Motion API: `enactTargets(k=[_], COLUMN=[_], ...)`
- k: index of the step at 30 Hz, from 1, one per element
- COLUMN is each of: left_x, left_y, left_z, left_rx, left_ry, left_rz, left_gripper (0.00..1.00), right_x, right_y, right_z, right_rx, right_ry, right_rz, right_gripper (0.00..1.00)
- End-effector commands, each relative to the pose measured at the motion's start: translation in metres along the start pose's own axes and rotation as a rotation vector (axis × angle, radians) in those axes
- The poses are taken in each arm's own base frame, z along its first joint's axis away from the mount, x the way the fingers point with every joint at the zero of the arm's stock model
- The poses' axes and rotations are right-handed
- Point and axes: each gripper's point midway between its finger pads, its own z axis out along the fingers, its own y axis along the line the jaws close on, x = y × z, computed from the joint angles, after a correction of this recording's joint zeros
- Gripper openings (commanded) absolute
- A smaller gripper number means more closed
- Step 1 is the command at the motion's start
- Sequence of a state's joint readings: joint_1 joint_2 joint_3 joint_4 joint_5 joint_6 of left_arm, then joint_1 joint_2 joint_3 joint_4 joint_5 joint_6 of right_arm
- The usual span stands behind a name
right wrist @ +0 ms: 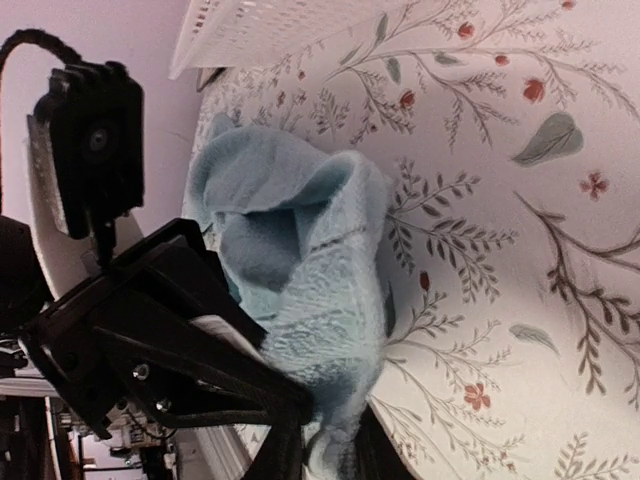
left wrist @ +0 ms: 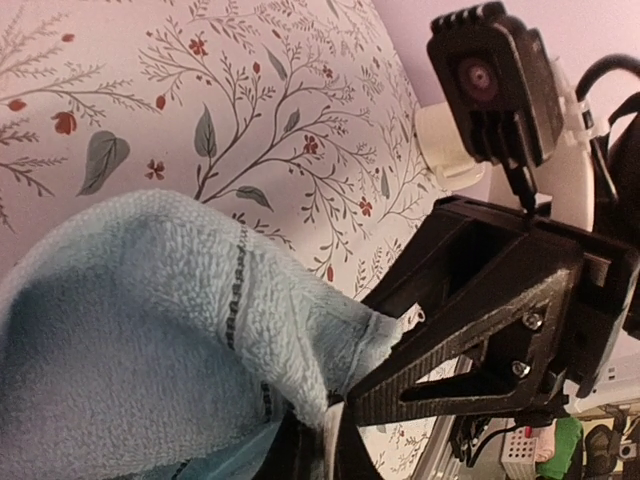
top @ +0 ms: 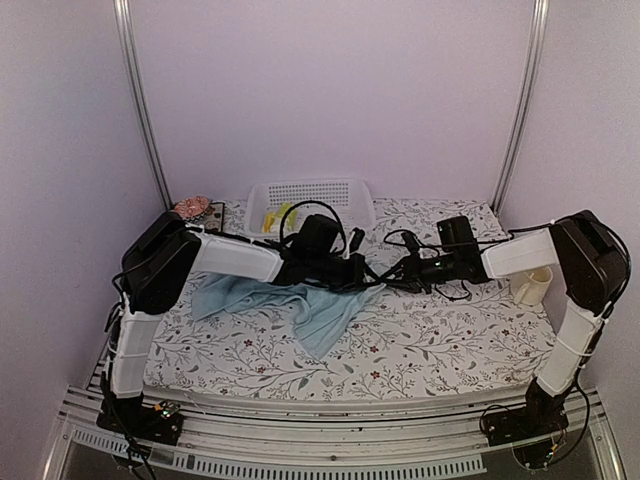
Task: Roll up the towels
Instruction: Pass from the left arm to the right
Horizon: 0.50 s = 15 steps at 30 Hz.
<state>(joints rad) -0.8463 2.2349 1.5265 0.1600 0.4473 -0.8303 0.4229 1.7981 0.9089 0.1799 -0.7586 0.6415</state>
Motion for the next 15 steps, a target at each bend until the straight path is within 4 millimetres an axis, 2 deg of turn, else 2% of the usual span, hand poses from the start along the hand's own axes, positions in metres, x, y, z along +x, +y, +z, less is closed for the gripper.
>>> enactTargets(k=[1,4,7,10,11,15], left_x=[-0.014,-0.013,-0.014,-0.019,-0.025,-0.026], left_y=[-0.029,-0.03,-0.027,-0.02,-0.025,0.003], left_z=[-0.016,-0.024,-0.044,-0.074,-0.092,-0.139], left_rx=[0.079,0.073,0.052,-0.014,-0.038,-0.266], left_ry=[-0.03,-0.019,-0.013,-0.033,-0.055,-0.071], left_rz=[0.045,0.057,0.06,0.088,0.115,0.167], left_gripper=[0.18,0.39,0.56,0.7,0.76,0.95], right_x=[-0.012,-0.015,-0.021,-0.021,-0.021,-0.017], right_y=[0.005,0.003,0.0,-0.008,-0.011,-0.03], right_z=[0.002,-0.002,-0.012,-0.03,-0.038,-0.069], right_rx=[-0.028,0.023,0.131,0.266,0.314,0.49], right_ry=[-0.01,-0.008,-0.005,0.007,0.013,0.035], right_rz=[-0.024,-0.025,-0.089,-0.168,-0.207,-0.268], right_gripper=[0.04,0.03,0.03,0.03,0.03,0.03])
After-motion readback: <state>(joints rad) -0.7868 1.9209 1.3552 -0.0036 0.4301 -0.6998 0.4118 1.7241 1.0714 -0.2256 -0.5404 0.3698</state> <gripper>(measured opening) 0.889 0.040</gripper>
